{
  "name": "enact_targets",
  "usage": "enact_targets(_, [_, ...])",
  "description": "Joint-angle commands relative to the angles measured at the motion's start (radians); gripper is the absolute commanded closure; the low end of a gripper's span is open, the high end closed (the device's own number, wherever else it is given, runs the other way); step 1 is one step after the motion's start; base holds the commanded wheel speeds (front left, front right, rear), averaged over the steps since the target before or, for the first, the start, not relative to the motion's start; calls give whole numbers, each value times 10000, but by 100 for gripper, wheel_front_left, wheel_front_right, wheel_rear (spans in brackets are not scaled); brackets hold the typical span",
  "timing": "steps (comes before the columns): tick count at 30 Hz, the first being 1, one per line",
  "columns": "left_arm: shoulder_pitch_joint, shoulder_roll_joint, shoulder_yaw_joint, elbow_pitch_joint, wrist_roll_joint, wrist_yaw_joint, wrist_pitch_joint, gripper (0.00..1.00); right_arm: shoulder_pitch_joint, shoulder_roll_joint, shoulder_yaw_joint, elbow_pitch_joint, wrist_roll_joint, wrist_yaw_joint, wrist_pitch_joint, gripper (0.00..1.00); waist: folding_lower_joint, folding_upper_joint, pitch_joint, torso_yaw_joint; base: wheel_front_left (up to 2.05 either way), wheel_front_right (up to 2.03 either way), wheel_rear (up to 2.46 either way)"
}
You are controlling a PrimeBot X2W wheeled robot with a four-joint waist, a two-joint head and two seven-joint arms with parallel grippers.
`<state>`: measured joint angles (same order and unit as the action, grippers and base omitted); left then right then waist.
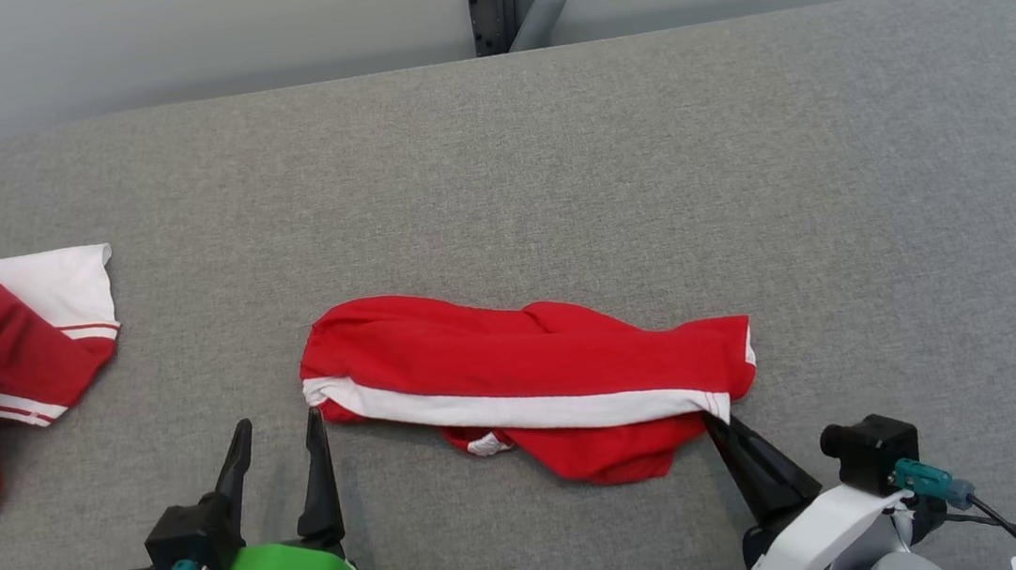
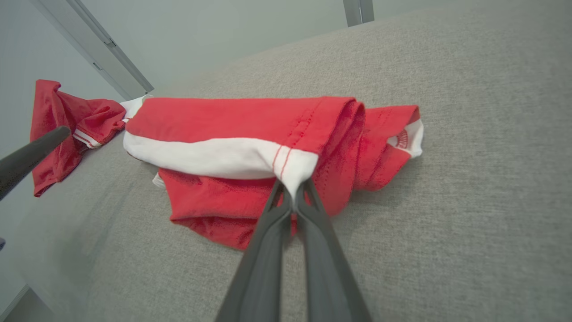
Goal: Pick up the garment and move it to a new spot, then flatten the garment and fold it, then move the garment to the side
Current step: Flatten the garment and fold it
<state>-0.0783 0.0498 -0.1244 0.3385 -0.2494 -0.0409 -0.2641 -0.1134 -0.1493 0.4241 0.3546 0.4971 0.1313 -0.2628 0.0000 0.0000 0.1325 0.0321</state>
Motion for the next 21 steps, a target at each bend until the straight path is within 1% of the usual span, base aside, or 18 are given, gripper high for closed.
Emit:
enact_targets(1, [-310, 16, 99, -21, -134, -126, -4, 0, 16, -132, -135, -58, -67, -11, -29, 100, 0, 0, 82, -66, 0, 0, 0])
enact_targets(6, [-709, 16, 83, 492, -524, -419, -4, 0, -117, -183, -372, -157, -191, -11, -29, 100, 0, 0, 258, -239, 0, 0, 0])
enact_targets(9, [-895, 17, 66, 1028, -808, -549, -4, 0, -172, -153, -482, -177, -274, -11, -29, 100, 0, 0, 346, -346, 0, 0, 0])
enact_targets(15, [-1206, 19, 114, 1677, -1040, -693, -4, 0, -287, -145, -544, -220, -376, -11, -29, 100, 0, 0, 528, -496, 0, 0, 0])
enact_targets(21, [-1351, 17, 186, 1975, -1346, -761, -4, 0, -297, -151, -632, -226, -438, -11, -29, 100, 0, 0, 661, -569, 0, 0, 0])
